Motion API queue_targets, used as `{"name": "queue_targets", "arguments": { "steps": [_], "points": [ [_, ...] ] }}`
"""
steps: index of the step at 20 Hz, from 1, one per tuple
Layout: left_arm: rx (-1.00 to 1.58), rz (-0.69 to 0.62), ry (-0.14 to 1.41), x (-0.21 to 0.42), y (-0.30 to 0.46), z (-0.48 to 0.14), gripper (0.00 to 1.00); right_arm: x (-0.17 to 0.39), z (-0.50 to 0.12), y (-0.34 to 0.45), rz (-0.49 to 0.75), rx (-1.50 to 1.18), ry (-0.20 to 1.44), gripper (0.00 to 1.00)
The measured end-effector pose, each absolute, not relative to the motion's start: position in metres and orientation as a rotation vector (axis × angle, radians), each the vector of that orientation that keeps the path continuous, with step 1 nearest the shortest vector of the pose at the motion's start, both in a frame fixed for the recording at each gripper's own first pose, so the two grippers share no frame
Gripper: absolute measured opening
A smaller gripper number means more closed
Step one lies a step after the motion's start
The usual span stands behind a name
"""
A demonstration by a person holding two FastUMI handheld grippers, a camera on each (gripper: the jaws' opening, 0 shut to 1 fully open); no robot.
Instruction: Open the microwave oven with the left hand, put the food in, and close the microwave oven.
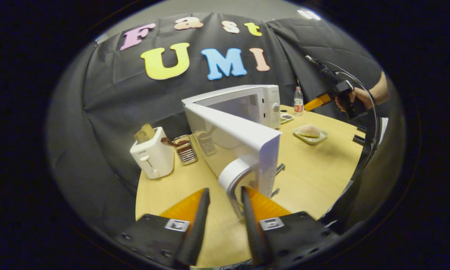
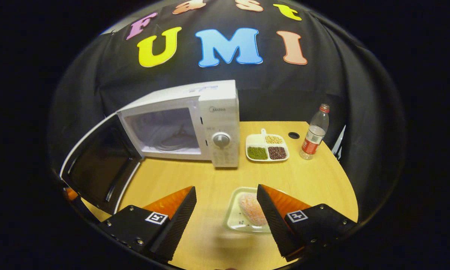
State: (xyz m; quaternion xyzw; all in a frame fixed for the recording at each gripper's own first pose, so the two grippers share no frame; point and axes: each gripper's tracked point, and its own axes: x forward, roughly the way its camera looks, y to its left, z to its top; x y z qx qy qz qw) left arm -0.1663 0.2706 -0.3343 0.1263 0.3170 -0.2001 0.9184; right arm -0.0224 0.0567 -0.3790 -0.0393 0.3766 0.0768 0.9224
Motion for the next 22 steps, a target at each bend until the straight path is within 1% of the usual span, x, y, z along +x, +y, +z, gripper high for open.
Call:
{"name": "queue_targets", "arguments": {
  "steps": [1,2,4,5,6,8,9,10,11,12,13,14,17,20,22],
  "points": [
    [0.233,-0.395,0.647,-0.169,0.274,-0.329,1.0,-0.024,-0.383,0.054,0.169,-0.093,0.785,0.99],
    [0.221,-0.369,0.648,-0.173,0.282,-0.327,0.96,-0.025,-0.385,0.053,0.186,-0.104,0.798,0.99],
    [0.222,-0.304,0.652,-0.182,0.296,-0.32,0.98,-0.023,-0.396,0.045,0.205,-0.144,0.822,0.99],
    [0.219,-0.269,0.651,-0.184,0.3,-0.313,0.95,-0.023,-0.404,0.039,0.208,-0.169,0.836,0.99],
    [0.211,-0.234,0.644,-0.186,0.3,-0.305,0.98,-0.021,-0.411,0.032,0.211,-0.193,0.856,0.99],
    [0.191,-0.172,0.62,-0.188,0.293,-0.284,0.98,-0.018,-0.426,0.019,0.225,-0.229,0.901,0.99],
    [0.187,-0.141,0.6,-0.186,0.288,-0.27,0.98,-0.016,-0.434,0.013,0.233,-0.241,0.922,0.99],
    [0.181,-0.11,0.572,-0.183,0.281,-0.255,1.0,-0.015,-0.44,0.007,0.242,-0.247,0.941,0.99],
    [0.169,-0.084,0.54,-0.177,0.273,-0.236,0.98,-0.014,-0.446,0.003,0.25,-0.247,0.959,0.99],
    [0.154,-0.058,0.509,-0.173,0.264,-0.219,1.0,-0.013,-0.452,0.0,0.26,-0.24,0.973,0.99],
    [0.14,-0.035,0.475,-0.167,0.255,-0.2,0.98,-0.01,-0.457,-0.003,0.271,-0.234,0.985,0.99],
    [0.123,-0.013,0.436,-0.16,0.248,-0.182,1.0,-0.009,-0.46,-0.004,0.281,-0.229,0.997,0.99],
    [0.056,0.005,0.354,-0.137,0.215,-0.143,1.0,-0.007,-0.474,-0.008,0.319,-0.225,1.029,0.99],
    [0.044,0.013,0.27,-0.114,0.185,-0.104,1.0,-0.01,-0.485,-0.009,0.343,-0.199,1.075,0.99],
    [0.041,0.025,0.238,-0.104,0.169,-0.089,0.97,-0.013,-0.493,-0.01,0.351,-0.185,1.106,0.99]
  ]
}}
